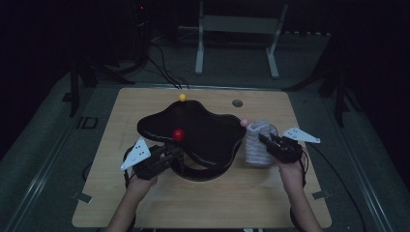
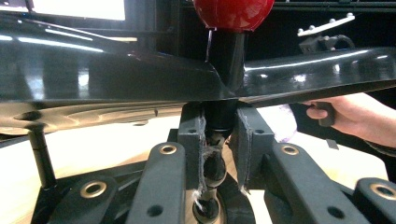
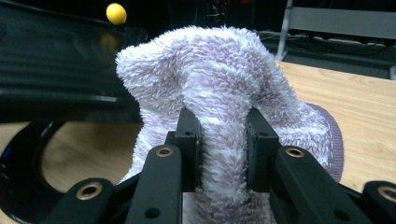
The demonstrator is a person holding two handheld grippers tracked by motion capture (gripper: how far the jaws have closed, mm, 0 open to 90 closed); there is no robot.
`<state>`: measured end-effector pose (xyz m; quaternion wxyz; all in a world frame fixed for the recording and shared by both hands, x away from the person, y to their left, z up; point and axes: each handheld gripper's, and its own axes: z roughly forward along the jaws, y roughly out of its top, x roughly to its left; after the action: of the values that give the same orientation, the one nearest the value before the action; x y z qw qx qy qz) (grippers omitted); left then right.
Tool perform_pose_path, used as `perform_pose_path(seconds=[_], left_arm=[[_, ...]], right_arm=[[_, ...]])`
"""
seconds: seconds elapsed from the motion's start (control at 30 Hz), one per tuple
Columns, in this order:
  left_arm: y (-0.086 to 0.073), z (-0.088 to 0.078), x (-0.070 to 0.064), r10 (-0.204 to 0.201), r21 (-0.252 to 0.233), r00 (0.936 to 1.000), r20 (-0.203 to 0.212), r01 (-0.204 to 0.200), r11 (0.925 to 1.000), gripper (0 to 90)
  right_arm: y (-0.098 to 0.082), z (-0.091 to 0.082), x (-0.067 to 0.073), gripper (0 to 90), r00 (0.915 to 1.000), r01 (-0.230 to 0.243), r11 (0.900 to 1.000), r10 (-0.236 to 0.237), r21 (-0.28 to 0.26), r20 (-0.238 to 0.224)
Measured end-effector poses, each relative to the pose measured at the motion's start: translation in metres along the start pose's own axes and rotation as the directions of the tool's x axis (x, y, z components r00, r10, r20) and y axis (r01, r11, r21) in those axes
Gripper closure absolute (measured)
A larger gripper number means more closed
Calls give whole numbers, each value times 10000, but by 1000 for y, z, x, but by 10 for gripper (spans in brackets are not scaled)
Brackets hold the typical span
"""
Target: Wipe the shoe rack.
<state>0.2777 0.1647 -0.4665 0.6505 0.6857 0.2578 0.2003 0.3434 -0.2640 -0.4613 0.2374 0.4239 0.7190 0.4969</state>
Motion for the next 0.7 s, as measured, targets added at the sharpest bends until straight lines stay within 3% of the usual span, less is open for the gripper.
perform_pose_path(seconds=[0.17, 0.33, 0.47, 0.57, 0.7], left_arm=[[0, 0, 0, -2, 5, 10000, 28, 2, 10000, 752], [0, 0, 1, 9, 16, 10000, 46, -9, 10000, 752], [0, 0, 1, -56, -10, 9999, 103, 56, 10000, 752], [0, 0, 2, -105, 17, 9998, 160, 105, 9999, 752], [0, 0, 2, -127, 26, 9998, 151, 127, 9999, 752]], right_arm=[[-3, 17, 7, 717, 9998, 54, 9996, -49, 280, -201], [-17, 31, 17, 720, 9994, 279, 9950, -258, 960, -234], [-9, 22, 17, 720, 9991, 78, 9973, -47, 727, -430], [1, 14, 25, 720, 9972, 290, 9989, -264, 365, -697], [-5, 19, 30, 722, 9962, 447, 9971, -400, 614, -768]])
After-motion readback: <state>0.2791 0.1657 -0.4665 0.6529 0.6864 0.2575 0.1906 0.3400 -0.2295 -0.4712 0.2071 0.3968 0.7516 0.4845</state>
